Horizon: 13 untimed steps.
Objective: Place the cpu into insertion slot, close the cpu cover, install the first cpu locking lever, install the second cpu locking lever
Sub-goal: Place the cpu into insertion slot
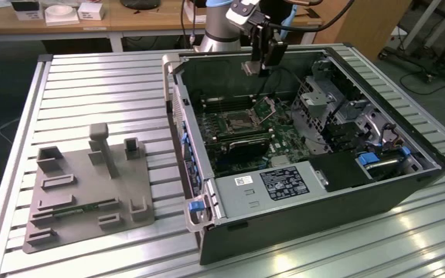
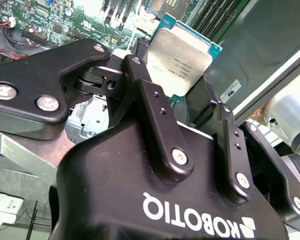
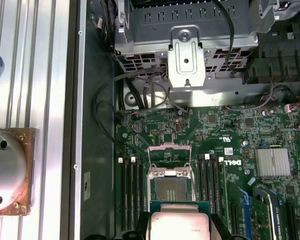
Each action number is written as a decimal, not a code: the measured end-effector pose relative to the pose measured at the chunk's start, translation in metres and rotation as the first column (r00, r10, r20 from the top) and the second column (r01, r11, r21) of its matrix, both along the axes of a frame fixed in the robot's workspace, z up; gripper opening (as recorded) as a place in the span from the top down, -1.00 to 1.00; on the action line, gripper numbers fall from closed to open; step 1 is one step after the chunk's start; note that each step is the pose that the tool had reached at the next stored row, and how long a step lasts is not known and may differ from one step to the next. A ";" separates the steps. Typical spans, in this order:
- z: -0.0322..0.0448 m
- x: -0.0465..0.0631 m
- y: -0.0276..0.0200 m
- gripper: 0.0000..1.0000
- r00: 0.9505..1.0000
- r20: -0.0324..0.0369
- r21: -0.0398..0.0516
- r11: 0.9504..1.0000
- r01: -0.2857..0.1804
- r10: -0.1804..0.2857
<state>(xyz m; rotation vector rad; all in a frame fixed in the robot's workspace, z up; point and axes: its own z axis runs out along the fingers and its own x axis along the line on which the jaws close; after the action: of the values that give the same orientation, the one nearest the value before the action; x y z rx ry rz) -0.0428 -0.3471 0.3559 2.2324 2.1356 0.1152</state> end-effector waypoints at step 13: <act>-0.0058 0.000 0.0000 -0.08 1.000 0.000 -0.001 1.000 0.000 0.000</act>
<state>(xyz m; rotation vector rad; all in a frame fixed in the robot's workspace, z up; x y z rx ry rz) -0.0428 -0.3471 0.3501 2.2320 2.1353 0.1144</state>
